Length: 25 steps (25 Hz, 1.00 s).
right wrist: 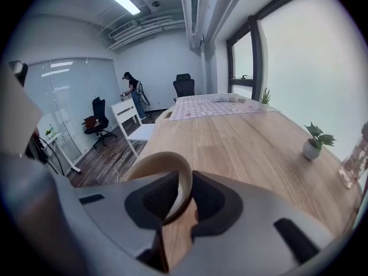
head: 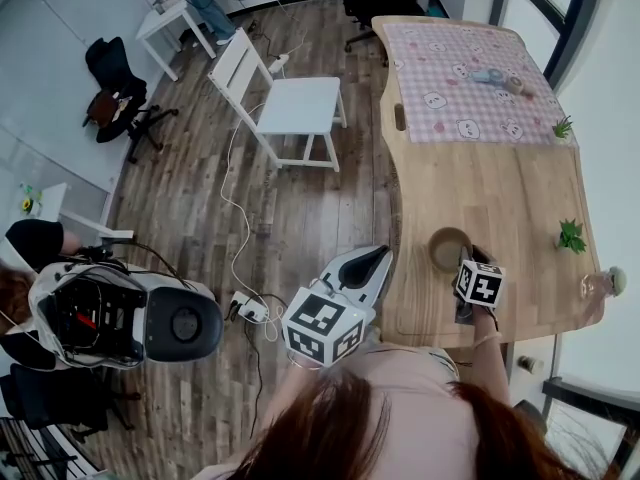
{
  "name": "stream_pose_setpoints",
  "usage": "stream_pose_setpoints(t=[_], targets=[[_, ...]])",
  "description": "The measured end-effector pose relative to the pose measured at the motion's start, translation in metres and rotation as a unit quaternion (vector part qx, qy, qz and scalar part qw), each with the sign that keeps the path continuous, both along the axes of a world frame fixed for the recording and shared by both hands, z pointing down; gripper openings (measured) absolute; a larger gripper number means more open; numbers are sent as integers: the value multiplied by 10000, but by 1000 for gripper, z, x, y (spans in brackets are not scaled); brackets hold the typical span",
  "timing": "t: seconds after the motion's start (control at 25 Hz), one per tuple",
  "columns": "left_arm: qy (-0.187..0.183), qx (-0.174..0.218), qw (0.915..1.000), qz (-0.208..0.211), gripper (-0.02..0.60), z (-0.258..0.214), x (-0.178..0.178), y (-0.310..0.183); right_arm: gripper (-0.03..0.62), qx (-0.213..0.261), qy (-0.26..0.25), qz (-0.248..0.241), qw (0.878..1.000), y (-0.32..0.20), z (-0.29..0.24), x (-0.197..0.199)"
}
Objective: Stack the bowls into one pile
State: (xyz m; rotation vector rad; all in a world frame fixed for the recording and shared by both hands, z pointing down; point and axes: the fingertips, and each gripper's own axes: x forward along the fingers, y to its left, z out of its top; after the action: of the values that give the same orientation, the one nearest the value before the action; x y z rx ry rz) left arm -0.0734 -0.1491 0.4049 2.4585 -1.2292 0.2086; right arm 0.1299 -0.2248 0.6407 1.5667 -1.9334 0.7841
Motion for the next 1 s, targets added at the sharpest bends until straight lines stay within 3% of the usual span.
stream_pose_setpoints(t=[0.48,1.0], targets=[[77,57,9995,288,11,-3,-8,-5,80,114,64,337,9993,5,-10,5],[187,55,9966,794,11,1,-17,-11,74,756,-149,782,9940,19,-47,-5]])
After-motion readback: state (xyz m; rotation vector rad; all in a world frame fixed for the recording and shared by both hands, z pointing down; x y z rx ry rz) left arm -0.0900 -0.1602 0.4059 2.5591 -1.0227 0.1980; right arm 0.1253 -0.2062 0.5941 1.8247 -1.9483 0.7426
